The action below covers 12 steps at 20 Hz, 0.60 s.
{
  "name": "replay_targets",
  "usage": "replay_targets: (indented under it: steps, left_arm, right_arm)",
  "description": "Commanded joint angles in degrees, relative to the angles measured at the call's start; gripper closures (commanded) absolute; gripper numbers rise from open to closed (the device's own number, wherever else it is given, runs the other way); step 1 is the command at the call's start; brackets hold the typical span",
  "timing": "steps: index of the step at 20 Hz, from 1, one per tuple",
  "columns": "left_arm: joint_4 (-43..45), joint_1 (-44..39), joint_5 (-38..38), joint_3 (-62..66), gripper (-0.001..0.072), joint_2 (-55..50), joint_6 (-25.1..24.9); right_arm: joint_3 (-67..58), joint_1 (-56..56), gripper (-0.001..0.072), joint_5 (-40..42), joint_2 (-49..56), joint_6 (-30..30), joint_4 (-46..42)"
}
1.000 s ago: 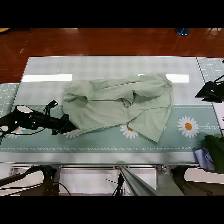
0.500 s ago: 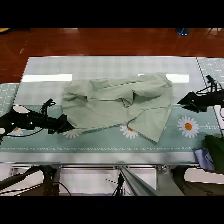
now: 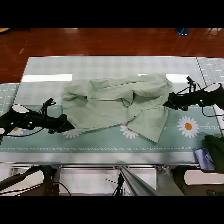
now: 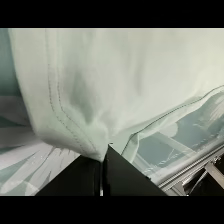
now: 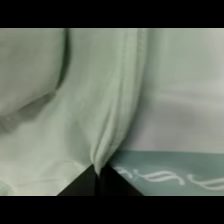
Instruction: Fold the shirts.
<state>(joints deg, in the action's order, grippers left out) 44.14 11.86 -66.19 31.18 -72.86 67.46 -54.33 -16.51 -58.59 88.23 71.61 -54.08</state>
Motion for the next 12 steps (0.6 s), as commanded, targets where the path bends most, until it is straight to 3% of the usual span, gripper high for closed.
replay_targets:
  steps: [1, 7, 10, 12]
  left_arm:
    - [0.0, 0.0, -0.5, 2.7, 0.0679, 0.9, -0.8]
    - [-4.9, 0.0, -4.8, 27.4, 0.068, 14.1, -0.8]
    - [-7.1, 0.0, -2.1, 47.9, 0.0679, 22.8, -0.8]
    - [-3.0, 0.0, 2.3, 60.8, 0.068, 27.4, -0.9]
  right_arm:
    - [-2.2, 1.2, 0.0683, -3.5, -1.6, 0.2, -0.4]
    - [-20.7, -0.2, 0.0683, -10.2, -20.7, -2.3, 0.7]
    - [-32.6, -0.2, 0.0684, -6.8, -32.2, -1.6, 2.1]
    - [-38.8, -0.2, 0.0684, -1.1, -39.1, 1.2, 0.8]
